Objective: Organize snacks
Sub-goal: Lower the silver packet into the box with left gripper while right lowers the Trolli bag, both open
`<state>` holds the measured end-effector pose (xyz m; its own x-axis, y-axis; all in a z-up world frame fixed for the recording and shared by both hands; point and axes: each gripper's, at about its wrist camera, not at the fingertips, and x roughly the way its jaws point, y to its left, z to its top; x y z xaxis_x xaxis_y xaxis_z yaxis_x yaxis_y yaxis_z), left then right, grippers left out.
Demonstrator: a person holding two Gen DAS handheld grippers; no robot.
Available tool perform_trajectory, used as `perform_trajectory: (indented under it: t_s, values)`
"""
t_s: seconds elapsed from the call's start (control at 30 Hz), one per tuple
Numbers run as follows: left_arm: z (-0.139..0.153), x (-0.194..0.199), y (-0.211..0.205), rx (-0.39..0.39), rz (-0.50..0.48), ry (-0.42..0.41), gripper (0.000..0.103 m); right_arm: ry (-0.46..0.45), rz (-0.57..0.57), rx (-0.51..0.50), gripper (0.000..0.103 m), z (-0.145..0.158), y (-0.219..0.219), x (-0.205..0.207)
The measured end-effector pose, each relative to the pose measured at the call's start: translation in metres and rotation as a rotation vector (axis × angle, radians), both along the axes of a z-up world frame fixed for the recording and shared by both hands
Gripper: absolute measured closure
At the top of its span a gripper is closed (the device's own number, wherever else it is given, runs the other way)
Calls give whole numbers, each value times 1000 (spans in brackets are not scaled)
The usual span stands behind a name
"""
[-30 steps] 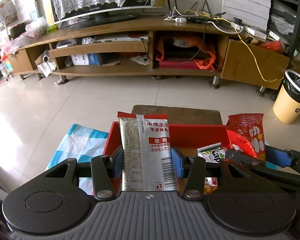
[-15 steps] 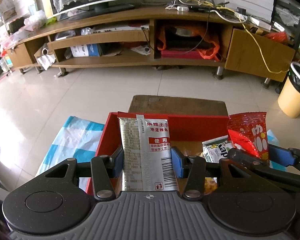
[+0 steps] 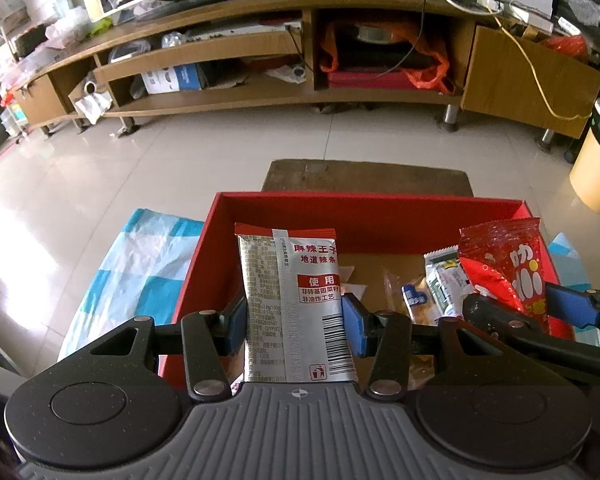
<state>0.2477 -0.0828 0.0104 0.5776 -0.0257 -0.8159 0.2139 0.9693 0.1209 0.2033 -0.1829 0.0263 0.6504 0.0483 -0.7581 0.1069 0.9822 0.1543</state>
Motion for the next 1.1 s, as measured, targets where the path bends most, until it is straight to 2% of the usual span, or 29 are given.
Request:
perform_trajectory:
  t_s: [0.8,0.93,1.1]
  values:
    - [-14,6,0,33,17,24,38,51,5,-15,59,-25,3,14]
    - [-14,6,0,43,21,18,32,66,3,-20,59,-27,2,18]
    - [-14,5,2,40,22,18,29,66,-6,-51,58,-31,4,19]
